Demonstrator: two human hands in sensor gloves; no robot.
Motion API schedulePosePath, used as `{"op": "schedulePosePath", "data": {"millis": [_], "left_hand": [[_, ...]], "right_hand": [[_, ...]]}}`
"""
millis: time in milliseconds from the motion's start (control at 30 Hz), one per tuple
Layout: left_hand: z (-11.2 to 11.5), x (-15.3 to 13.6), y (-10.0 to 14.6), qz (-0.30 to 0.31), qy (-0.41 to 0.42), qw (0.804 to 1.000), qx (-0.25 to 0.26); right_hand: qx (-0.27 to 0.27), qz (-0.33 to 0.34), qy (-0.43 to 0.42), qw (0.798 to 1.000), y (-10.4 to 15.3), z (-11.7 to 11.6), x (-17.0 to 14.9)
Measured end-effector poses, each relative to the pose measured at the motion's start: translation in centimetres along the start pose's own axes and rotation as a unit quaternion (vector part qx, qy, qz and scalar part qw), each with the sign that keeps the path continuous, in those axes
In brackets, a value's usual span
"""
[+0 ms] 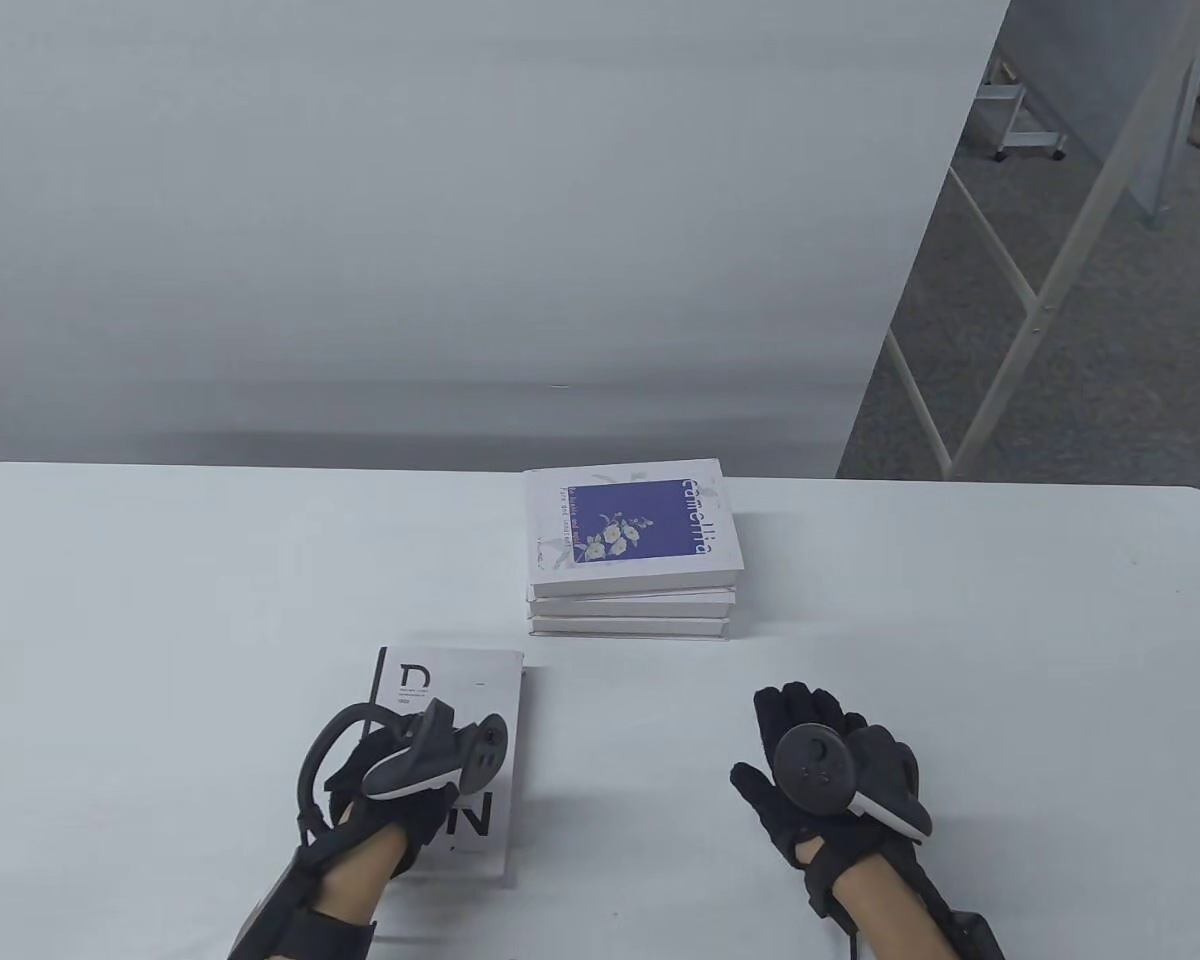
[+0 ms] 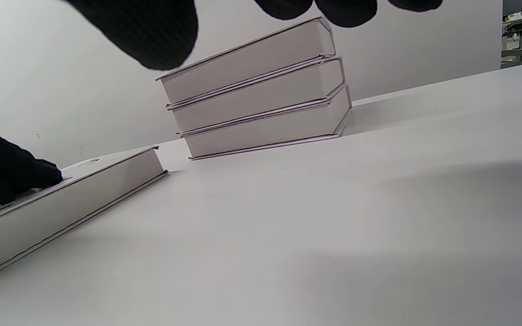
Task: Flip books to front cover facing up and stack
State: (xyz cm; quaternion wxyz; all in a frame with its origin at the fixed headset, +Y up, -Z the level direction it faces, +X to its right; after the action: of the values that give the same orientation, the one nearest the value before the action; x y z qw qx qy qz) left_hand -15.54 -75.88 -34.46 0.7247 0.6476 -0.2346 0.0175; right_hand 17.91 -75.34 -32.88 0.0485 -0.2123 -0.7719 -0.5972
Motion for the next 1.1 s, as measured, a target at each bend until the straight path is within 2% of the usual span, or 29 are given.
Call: {"op": "schedulePosePath", "data": {"millis": [200,367,633,900,967,1033,1100], "left_hand": [[-1.2,3.4,-0.7,0.031,-0.007,0.999,0.006],[-2.1,6.4,-1.2,0.048,-0.023,0.998,0.036],[-3.5,10.1,-1.4,0.069,0.006,0.995,0.076],[-3.9,10.4,-1.0,0.085,0.117,0.986,0.089],[-3.9,10.0,-0.7,0.095,0.080,0.988,0.090],[-3.7,8.9,-0.5,0.068,0.038,0.993,0.089],[-3.2,7.2,-0.3,0.040,0.041,0.994,0.097]], "right_hand": [[0.016,0.000,0.000,1.000,-0.5,-0.7,0.4],[0.024,-0.002,0.003,1.000,-0.8,-1.1,0.6],[0.044,0.001,0.021,0.999,-1.2,-1.8,1.3],[0.078,0.007,0.056,0.995,-1.8,-3.0,2.2],[0.085,0.010,0.070,0.994,-1.9,-3.3,2.4],[0.092,0.013,0.074,0.993,-2.1,-3.5,2.6],[0.092,0.011,0.069,0.993,-2.4,-3.5,2.6]]}}
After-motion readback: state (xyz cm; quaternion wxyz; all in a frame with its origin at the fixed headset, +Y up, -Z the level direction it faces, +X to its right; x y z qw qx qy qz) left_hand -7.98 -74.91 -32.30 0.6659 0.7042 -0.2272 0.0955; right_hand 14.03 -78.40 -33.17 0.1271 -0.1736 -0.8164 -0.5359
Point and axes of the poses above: the tracker on the back of each hand, its own x axis roughly to the thumb side, its own y axis roughly from the fingertips to the wrist, z = x × y, the point moved 1 cm from there along -y, roughly from the wrist to the fingertips, and after that the axes turned 9 degrees about x, right-handed, at the moved point
